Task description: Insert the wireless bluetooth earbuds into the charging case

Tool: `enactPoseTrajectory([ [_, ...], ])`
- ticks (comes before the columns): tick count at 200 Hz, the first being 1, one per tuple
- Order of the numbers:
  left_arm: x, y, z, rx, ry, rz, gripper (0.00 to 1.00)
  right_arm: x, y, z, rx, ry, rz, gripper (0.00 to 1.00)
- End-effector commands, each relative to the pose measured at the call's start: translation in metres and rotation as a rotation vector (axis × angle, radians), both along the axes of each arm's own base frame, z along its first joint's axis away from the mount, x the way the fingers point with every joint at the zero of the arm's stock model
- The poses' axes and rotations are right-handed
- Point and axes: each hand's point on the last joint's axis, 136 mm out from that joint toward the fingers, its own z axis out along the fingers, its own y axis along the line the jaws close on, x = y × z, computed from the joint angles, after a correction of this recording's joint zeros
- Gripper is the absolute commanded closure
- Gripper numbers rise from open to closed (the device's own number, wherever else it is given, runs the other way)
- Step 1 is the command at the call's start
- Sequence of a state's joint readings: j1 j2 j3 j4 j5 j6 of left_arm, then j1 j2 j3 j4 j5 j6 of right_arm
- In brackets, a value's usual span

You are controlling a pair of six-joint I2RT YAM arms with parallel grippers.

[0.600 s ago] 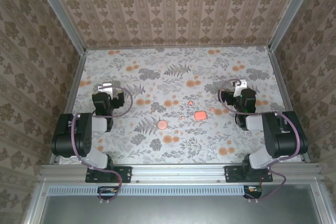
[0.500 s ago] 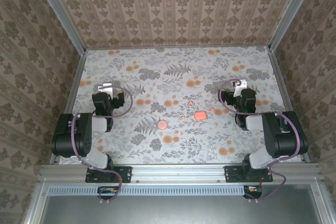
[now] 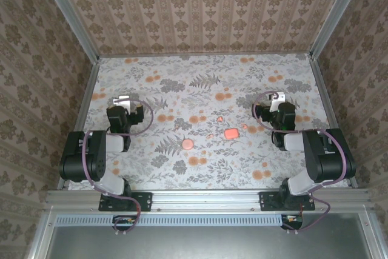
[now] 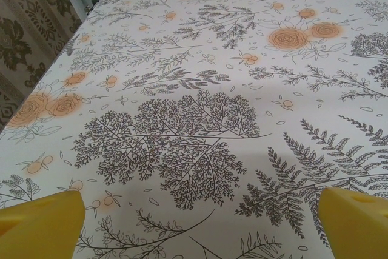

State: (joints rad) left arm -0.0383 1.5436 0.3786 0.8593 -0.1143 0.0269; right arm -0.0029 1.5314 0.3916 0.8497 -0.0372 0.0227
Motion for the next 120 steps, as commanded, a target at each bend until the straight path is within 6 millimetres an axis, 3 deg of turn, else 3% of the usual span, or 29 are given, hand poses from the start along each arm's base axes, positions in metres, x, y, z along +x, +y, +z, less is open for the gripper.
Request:
enactPoseTrajectory([
  [1,0.007,-0.002,0.011,0.004,-0.029,-0.020,0.00,0.004,-0.002,0.007,0.002,-0.024,-0.007,0.00],
  [77,0.007,-0.002,0.012,-0.004,-0.029,-0.025,0.00,0.005,-0.009,0.009,0.002,-0.019,-0.054,0.00],
  [109,0.007,-0.010,0.026,0.011,-0.013,-0.065,0.01,0.005,-0.014,0.031,0.010,0.045,-0.089,0.00],
  [120,0.007,-0.018,0.038,0.022,0.014,-0.094,0.02,0.002,-0.019,0.052,0.031,0.093,-0.135,0.00],
])
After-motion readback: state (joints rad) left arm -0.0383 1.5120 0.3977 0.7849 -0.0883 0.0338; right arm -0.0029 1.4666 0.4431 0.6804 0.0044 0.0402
